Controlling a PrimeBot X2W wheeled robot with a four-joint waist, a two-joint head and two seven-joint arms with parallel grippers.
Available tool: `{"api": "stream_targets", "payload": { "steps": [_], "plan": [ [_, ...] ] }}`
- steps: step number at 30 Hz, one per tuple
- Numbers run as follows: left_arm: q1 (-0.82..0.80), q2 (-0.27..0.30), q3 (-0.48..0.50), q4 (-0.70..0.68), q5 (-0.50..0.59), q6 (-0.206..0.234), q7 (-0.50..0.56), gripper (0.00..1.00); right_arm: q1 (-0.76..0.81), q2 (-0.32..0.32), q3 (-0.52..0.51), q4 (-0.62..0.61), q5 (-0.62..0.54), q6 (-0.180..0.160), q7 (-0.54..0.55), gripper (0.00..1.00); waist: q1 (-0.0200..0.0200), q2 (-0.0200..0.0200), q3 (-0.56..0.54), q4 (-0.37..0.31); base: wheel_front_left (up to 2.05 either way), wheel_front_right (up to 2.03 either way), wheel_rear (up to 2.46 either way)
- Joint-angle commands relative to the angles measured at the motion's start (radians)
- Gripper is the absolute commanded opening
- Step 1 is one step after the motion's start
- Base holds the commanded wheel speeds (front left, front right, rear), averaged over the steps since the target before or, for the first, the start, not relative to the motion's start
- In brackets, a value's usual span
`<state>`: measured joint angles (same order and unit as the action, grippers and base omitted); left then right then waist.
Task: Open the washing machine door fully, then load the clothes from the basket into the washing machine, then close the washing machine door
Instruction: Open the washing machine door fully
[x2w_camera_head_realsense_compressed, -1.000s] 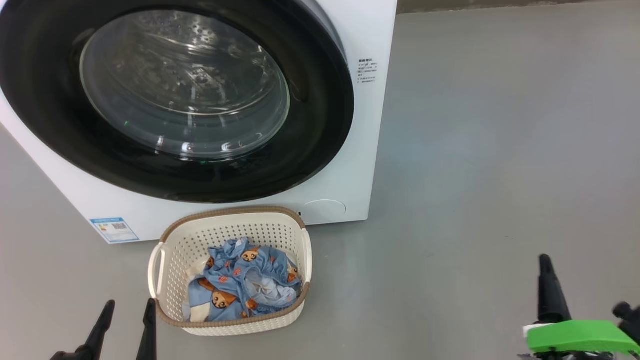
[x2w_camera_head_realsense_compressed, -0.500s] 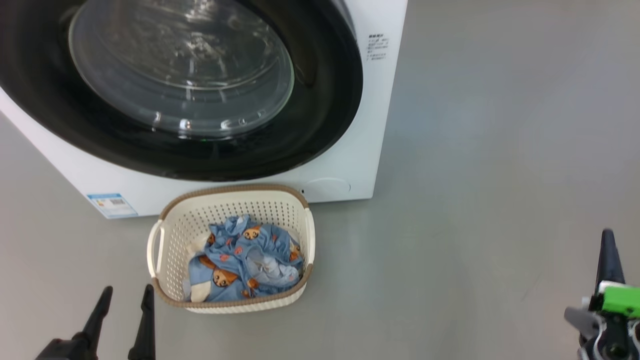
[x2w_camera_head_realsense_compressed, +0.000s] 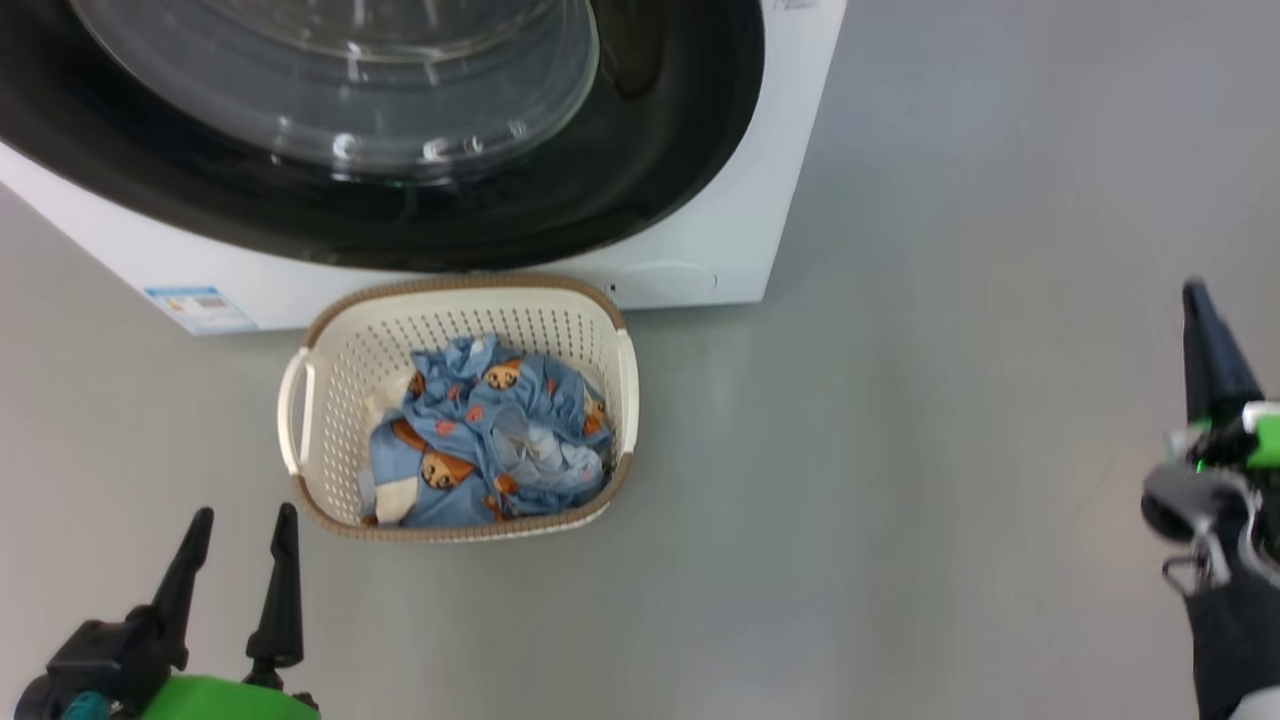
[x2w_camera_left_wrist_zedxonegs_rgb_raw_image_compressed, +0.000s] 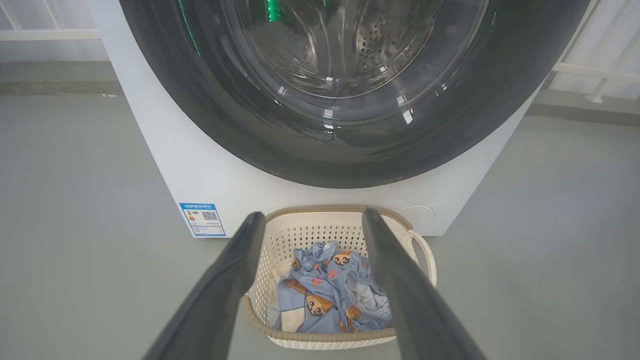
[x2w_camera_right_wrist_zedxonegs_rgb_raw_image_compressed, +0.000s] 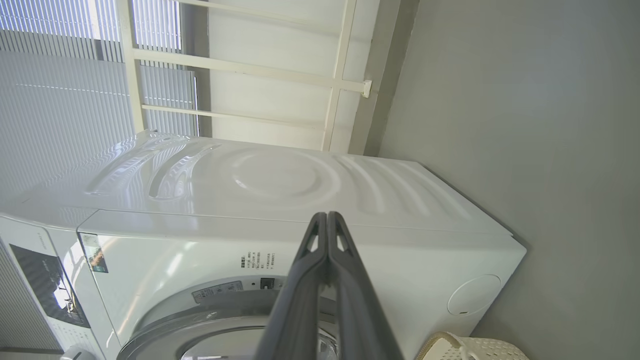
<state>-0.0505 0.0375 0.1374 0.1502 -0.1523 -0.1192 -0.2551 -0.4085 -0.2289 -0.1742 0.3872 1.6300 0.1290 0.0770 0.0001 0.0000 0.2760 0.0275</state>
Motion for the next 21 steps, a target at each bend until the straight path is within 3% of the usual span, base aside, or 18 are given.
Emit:
{"api": "stream_targets", "payload": {
  "steps": [1, 15, 21],
  "plan": [
    [-0.03, 0.013, 0.039, -0.025, 0.003, -0.001, -0.007, 1.0, -0.042, -0.025, 0.014, -0.026, -0.002, 0.002, 0.013, 0.0, -0.0001, 0.0, 0.056, 0.01, 0.0, 0.0, 0.0],
    [-0.042, 0.013, 0.013, -0.037, -0.014, -0.007, -0.007, 1.0, -0.332, -0.072, 0.032, -0.04, -0.053, 0.002, 0.082, 0.0, -0.0001, 0.0, 0.181, 0.063, 0.0, 0.0, 0.0],
    [-0.025, 0.013, 0.005, -0.04, -0.014, -0.008, -0.007, 1.0, -0.434, -0.054, 0.089, -0.088, -0.072, 0.002, 0.104, 0.0, -0.0001, 0.0, 0.218, 0.089, 0.0, 0.0, 0.0]
  ]
}}
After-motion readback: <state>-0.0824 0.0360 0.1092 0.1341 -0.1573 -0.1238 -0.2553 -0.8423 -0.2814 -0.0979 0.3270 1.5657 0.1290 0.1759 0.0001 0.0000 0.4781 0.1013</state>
